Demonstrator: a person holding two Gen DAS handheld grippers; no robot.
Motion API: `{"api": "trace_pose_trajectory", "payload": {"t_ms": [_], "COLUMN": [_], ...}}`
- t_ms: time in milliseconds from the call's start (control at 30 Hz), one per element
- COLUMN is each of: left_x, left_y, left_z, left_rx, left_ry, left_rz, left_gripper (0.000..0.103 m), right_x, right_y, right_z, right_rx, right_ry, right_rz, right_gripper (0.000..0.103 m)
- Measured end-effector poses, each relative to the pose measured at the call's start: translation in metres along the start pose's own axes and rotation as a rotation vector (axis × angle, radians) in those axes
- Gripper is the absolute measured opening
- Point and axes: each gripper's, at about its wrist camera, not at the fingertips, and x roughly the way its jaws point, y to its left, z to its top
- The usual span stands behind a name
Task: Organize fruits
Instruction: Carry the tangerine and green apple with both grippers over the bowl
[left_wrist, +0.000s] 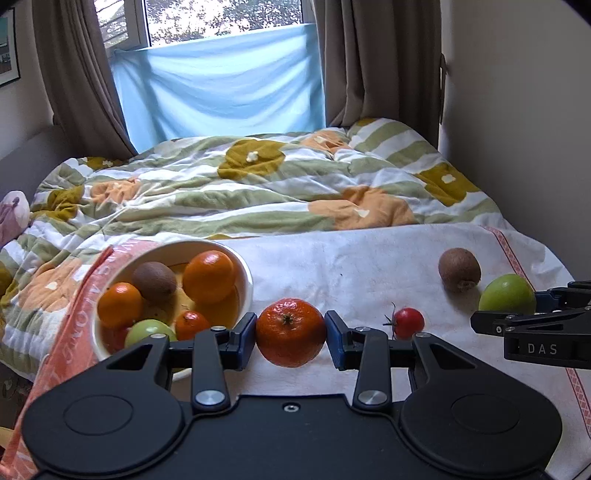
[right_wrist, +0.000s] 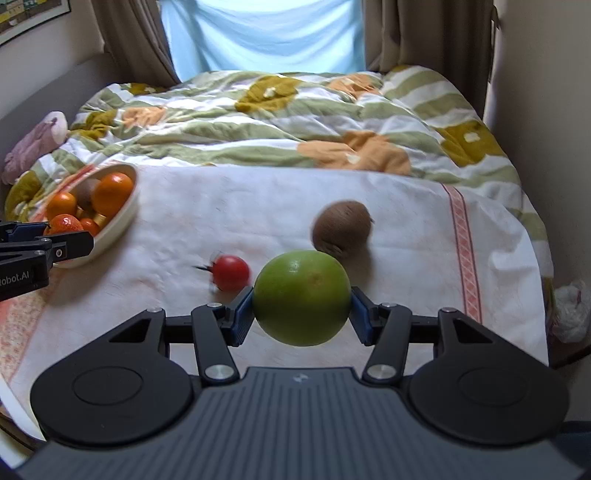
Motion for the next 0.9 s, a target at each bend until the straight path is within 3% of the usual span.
{"api": "trace_pose_trajectory", "payload": {"t_ms": [200, 467, 667, 900], "left_x": [-0.027, -0.034, -0.014, 0.029], "left_y": [0.036, 0.097, 0.140, 0.175], "left_z": [0.016, 0.039, 0.051, 0.050], "left_rx": [-0.061, -0.078, -0.064, -0.023], "left_ry": [-0.042, -0.057, -0.026, 0.042], "left_rz": [0.046, 0.070, 0.053, -0.030], "left_gripper": [0.044, 0.044, 0.044, 0.044], "right_x": [-0.015, -0.016, -0.001, 0.035], "right_y": [0.039, 0.102, 0.150, 0.193], "right_z": [0.028, 0.066, 0.089, 0.100], "right_rx": [-0.049, -0.066, -0.056, -0.036], "right_ry": [-0.043, -0.072, -0.063, -0.028], "right_rz": [0.074, 0.130, 0.149, 0.122], "right_gripper": [0.069, 0.069, 0.069, 0.069]}}
